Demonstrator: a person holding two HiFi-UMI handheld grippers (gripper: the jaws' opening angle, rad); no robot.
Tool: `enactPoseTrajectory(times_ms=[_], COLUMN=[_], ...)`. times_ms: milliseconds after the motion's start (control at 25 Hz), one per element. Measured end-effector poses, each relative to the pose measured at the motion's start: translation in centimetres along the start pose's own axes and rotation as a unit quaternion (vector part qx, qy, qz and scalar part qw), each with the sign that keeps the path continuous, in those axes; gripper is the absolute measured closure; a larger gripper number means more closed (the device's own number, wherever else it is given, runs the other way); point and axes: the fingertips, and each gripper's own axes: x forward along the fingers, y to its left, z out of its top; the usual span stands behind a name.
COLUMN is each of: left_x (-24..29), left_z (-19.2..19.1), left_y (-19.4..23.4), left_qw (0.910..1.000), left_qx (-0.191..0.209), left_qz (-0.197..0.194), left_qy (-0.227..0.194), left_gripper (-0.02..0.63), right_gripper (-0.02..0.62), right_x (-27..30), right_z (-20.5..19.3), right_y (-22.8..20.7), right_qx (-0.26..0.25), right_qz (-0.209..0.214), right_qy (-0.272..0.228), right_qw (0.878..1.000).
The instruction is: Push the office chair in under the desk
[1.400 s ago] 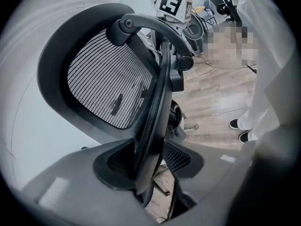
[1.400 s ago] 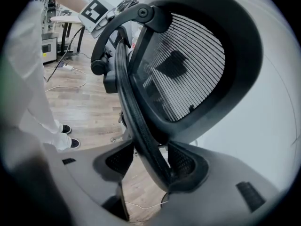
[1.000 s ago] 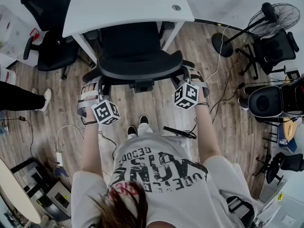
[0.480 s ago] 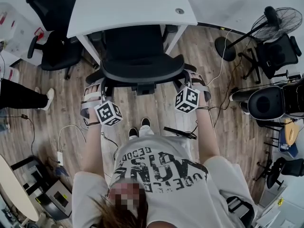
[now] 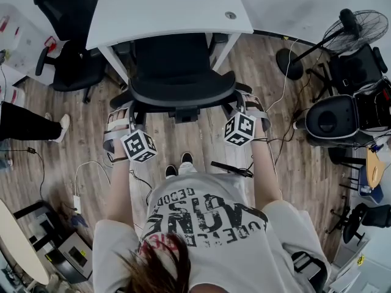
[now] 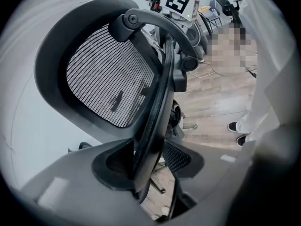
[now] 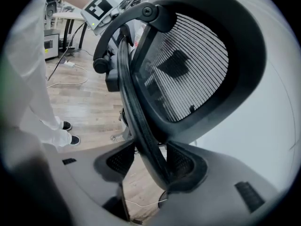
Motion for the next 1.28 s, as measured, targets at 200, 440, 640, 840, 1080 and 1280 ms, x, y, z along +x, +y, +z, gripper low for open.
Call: enactPoseTrajectory(times_ms=[200,440,640,840,1080,1280], left_x=[0.0,0.1,-0.6,-1.5,-3.6,-5.1], left_z=[0.0,0.2,0.5,0.8,1.2,1.7], left_y=[0.0,0.1,0.0,-0.1,0.6,1.3], left_qw=[1.0000,0.9997,0.9992,0.9990,0.9912,0.9742], left_qx=[-0.007,-0.023,-0.034,-0.037,-0.116,-0.201], left_qz=[-0.001,-0.011,-0.015,-0.013,-0.014,-0.016], left_qy=[-0.003,-0.003,-0.012,-0.018,-0.063,-0.101], left_gripper=[0.405,0.402,0.400,0.400,0.432,0.478], right_gripper=[0.383,0.383,0.383,0.383,0.392,0.480], right_x=[0.0,0.0,-0.8,-2.0,-4.3,-6.1], right_z=[-0.1,-0.1,0.0,0.1,0.7,1.8], right_y=[0.1,-0.1,-0.2,-0.1,-0.8,-1.3], right_qx=[0.001,0.005,0.025,0.032,0.087,0.164], right_qz=[0.007,0.018,0.012,-0.006,-0.035,-0.062], right_qy=[0.003,0.008,0.004,0.004,-0.019,-0.053], right_qw=[1.000,1.000,1.000,0.999,0.995,0.983])
